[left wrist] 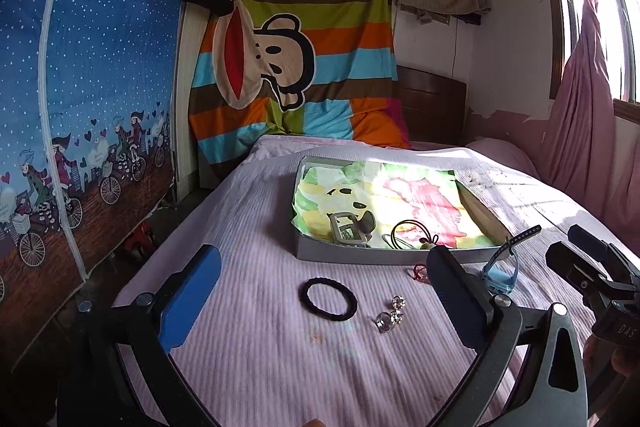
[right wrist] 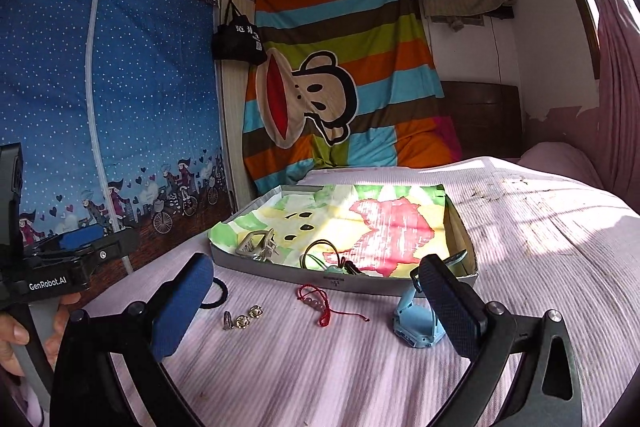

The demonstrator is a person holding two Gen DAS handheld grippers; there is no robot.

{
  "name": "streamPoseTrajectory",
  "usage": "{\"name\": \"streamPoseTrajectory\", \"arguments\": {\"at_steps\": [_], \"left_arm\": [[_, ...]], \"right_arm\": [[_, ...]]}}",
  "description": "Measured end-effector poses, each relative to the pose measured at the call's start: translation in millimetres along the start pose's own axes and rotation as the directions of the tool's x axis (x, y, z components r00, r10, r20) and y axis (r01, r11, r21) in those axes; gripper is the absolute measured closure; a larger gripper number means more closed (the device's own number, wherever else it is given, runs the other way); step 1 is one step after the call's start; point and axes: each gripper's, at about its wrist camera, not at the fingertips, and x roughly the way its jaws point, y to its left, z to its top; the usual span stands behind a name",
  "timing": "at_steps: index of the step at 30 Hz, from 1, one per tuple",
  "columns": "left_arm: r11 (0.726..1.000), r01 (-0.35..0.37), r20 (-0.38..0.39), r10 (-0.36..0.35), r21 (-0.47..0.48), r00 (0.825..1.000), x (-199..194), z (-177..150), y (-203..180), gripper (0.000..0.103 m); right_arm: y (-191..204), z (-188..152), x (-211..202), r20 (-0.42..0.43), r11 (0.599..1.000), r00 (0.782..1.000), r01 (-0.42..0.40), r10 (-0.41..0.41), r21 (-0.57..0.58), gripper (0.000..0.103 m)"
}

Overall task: Organize jewelry
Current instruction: 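Lift both open tools away from the tray, then grasp a gold earring with the right tool while the left tool grasps the black hair tie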

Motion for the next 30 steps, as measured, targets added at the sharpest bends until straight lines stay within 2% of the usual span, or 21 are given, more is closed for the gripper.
{"name": "streamPoseTrajectory", "arguments": {"at_steps": [11, 20, 24, 26, 28, 30], "left_arm": [[0.994, 0.006, -0.085, 0.003, 0.113, 0.996, 4, -26, 12, 0.002], [0.990, 0.023, -0.194, 0.004, 0.138, 0.981, 36, -38, 25, 0.002], [0.993, 0.041, -0.245, -0.014, 0.108, 0.970, 53, -39, 27, 0.003], [0.995, 0.050, -0.277, -0.023, 0.091, 0.961, 63, -38, 28, 0.004], [0.995, 0.070, -0.302, -0.047, 0.067, 0.952, 72, -37, 30, 0.012], [0.995, 0.085, -0.327, -0.063, 0.053, 0.943, 81, -36, 30, 0.022]], "right_arm": [[17, -17, 17, -0.095, 0.999, 0.995, -0.014, 0.009, -0.047, 0.000], [14, -30, 51, -0.233, 1.000, 0.972, -0.021, 0.016, -0.019, 0.000], [16, -34, 65, -0.292, 0.999, 0.956, -0.042, 0.034, -0.024, 0.022], [18, -39, 74, -0.330, 0.998, 0.943, -0.061, 0.046, -0.034, 0.030], [21, -44, 83, -0.368, 0.996, 0.928, -0.075, 0.056, -0.040, 0.043], [25, -47, 90, -0.392, 0.995, 0.917, -0.093, 0.068, -0.046, 0.048]]}}
